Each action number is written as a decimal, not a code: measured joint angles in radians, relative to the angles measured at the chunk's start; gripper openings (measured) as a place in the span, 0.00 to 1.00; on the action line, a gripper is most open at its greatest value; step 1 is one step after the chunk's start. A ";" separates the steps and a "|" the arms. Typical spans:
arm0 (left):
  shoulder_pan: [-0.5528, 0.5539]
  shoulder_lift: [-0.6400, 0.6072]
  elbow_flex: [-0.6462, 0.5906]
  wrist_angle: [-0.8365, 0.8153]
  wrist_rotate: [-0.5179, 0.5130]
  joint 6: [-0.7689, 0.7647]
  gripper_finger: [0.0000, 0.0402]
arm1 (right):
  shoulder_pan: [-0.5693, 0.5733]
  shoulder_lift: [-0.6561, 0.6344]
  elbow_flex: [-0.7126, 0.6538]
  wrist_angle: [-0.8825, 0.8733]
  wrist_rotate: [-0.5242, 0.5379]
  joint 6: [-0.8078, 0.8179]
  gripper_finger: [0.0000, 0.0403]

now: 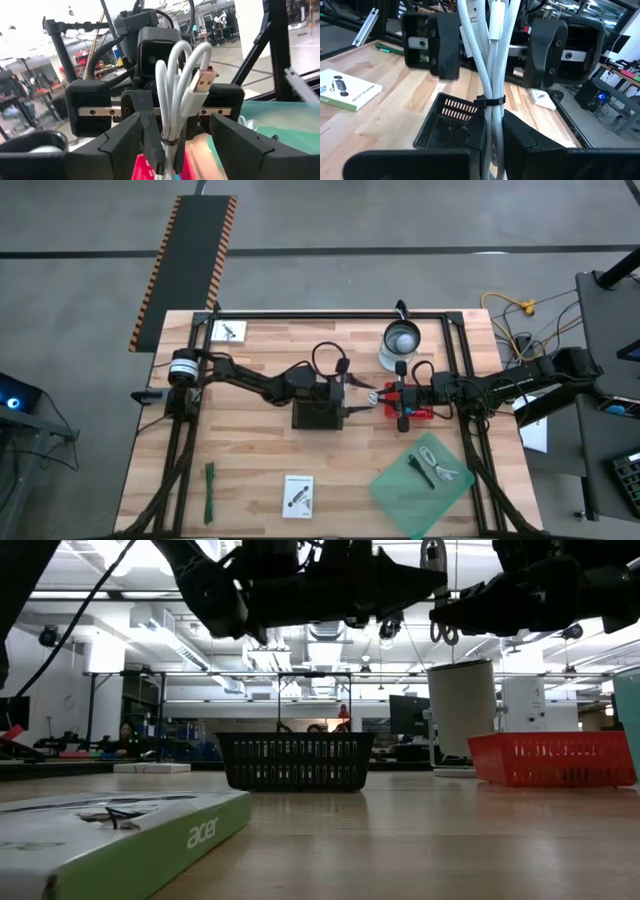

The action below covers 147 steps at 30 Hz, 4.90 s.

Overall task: Pick and place items into bin
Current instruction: Put the white charger cable into the blue bin

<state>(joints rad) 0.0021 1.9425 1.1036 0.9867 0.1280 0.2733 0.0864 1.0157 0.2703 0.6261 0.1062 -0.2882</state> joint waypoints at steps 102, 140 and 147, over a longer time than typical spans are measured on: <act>-0.002 -0.666 -0.809 0.105 -0.057 -0.212 0.55 | 0.001 0.042 -0.030 0.201 0.015 0.141 0.07; -0.002 -0.668 -0.807 0.136 -0.057 -0.209 0.55 | 0.000 0.051 0.391 -0.636 0.245 0.584 0.07; -0.002 -0.668 -0.807 0.137 -0.057 -0.209 0.55 | 0.000 0.051 0.473 -0.844 0.244 0.692 0.07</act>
<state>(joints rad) -0.0002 1.2747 0.2966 1.1233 0.0708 0.0639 0.0868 1.0672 0.7437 -0.2183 0.3504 0.4038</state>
